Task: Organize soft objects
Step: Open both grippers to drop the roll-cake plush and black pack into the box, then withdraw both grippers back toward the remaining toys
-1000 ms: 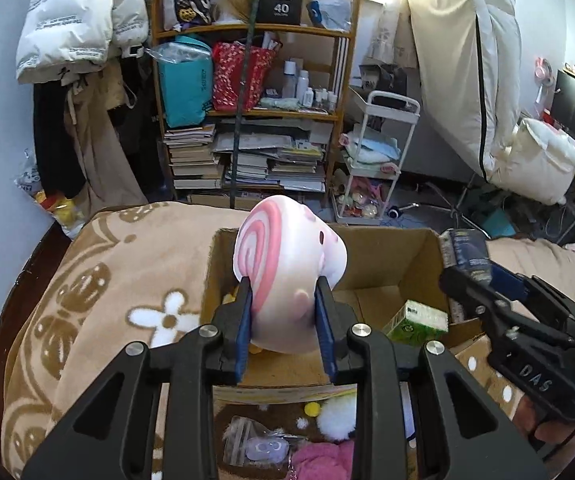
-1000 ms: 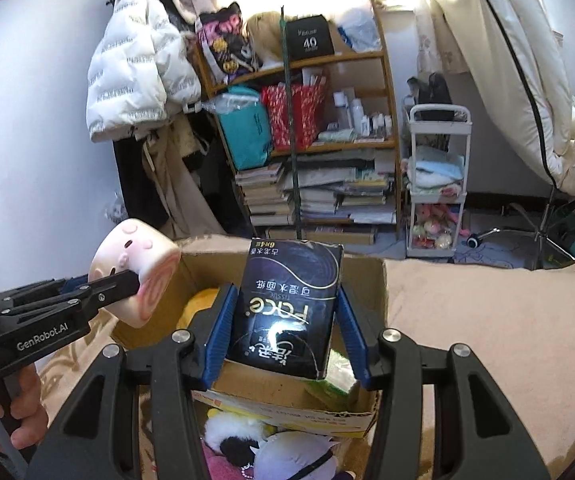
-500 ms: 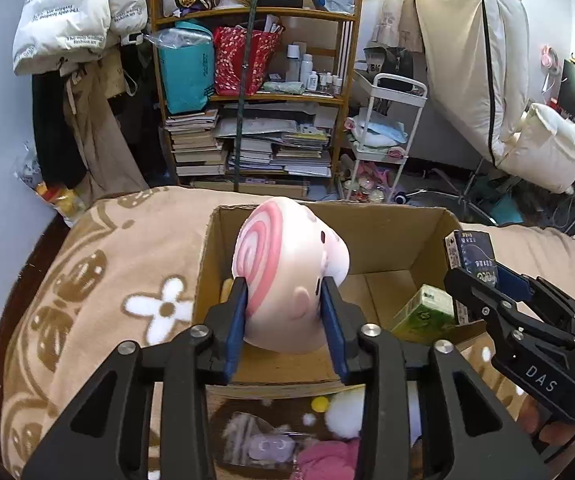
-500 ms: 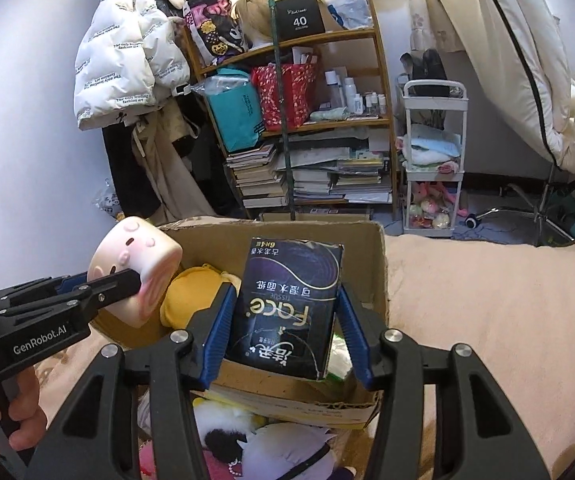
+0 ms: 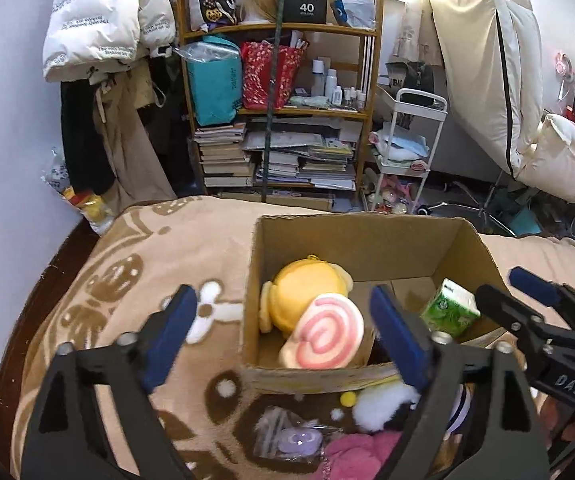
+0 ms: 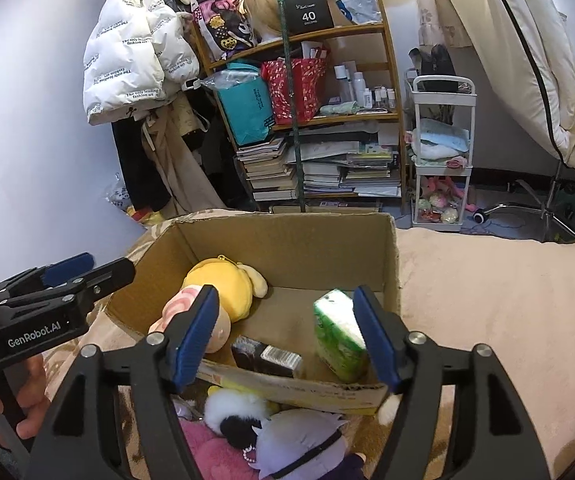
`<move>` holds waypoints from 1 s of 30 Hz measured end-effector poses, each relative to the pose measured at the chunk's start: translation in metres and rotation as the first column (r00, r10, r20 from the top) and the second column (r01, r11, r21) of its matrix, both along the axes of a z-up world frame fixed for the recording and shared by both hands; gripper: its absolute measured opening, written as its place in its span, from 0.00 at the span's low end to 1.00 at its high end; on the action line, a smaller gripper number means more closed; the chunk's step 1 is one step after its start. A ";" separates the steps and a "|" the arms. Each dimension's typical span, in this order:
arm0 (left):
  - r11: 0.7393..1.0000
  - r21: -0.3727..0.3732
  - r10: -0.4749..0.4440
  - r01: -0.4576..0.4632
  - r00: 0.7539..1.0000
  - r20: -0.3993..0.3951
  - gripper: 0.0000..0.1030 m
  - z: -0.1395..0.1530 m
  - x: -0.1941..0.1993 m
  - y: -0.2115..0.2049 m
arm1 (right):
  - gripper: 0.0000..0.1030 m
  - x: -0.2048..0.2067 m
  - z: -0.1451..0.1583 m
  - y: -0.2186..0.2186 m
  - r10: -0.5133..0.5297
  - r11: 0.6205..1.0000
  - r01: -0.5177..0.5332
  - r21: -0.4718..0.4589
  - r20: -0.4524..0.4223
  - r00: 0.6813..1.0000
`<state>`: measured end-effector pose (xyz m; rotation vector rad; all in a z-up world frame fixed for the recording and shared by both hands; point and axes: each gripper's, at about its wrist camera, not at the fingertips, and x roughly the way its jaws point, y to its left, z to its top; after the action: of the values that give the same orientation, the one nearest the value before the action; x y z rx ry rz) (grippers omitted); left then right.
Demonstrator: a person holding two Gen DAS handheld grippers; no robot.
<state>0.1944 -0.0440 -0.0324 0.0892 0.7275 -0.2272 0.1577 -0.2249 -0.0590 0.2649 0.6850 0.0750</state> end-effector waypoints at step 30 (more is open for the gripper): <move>0.999 0.035 0.029 -0.028 0.999 -0.018 0.94 0.021 -0.086 0.032 | 0.95 -0.092 0.033 -0.008 -0.052 0.995 0.053 -0.086 0.020 0.998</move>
<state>0.1080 -0.0120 -0.0114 0.1094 0.7513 -0.1883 0.0653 -0.2326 -0.0264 0.1989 0.6619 -0.0026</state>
